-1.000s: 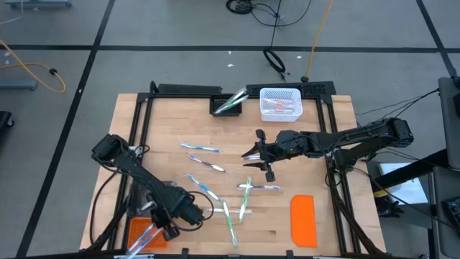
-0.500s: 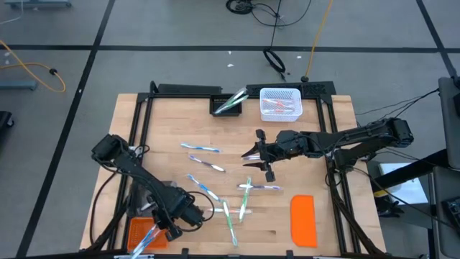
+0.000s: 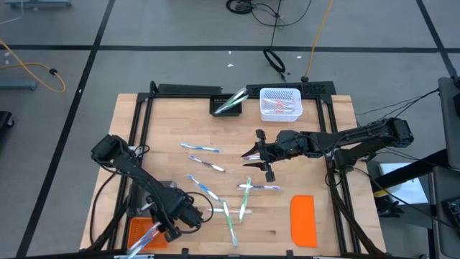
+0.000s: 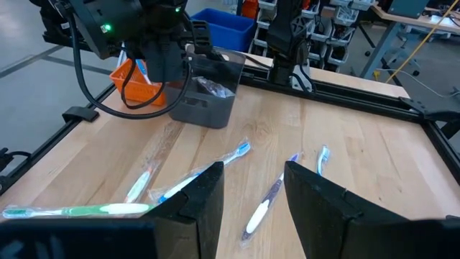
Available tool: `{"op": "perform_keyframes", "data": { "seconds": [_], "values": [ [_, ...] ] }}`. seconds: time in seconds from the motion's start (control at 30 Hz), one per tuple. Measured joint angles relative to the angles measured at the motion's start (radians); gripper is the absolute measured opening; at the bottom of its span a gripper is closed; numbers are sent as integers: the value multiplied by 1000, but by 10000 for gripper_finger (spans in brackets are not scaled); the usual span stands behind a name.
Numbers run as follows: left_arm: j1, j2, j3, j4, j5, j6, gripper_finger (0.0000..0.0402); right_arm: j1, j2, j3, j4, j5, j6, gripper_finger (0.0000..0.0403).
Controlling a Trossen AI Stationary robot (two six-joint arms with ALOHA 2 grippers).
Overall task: Pick & Place Toothbrushes
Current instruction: Put the blue toothbrush into the orange bin
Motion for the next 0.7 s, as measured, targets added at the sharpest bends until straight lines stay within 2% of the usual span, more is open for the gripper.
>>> {"op": "perform_keyframes", "data": {
  "seconds": [0.1,0.43,0.7],
  "values": [
    [0,0,0,-8,1,19,155,0,0,0,0,0,0,141],
    [-12,-1,0,-7,38,1,156,0,0,0,0,0,-2,141],
    [-25,-1,0,28,-1,-2,156,0,0,0,-1,0,-3,141]
  ]
}}
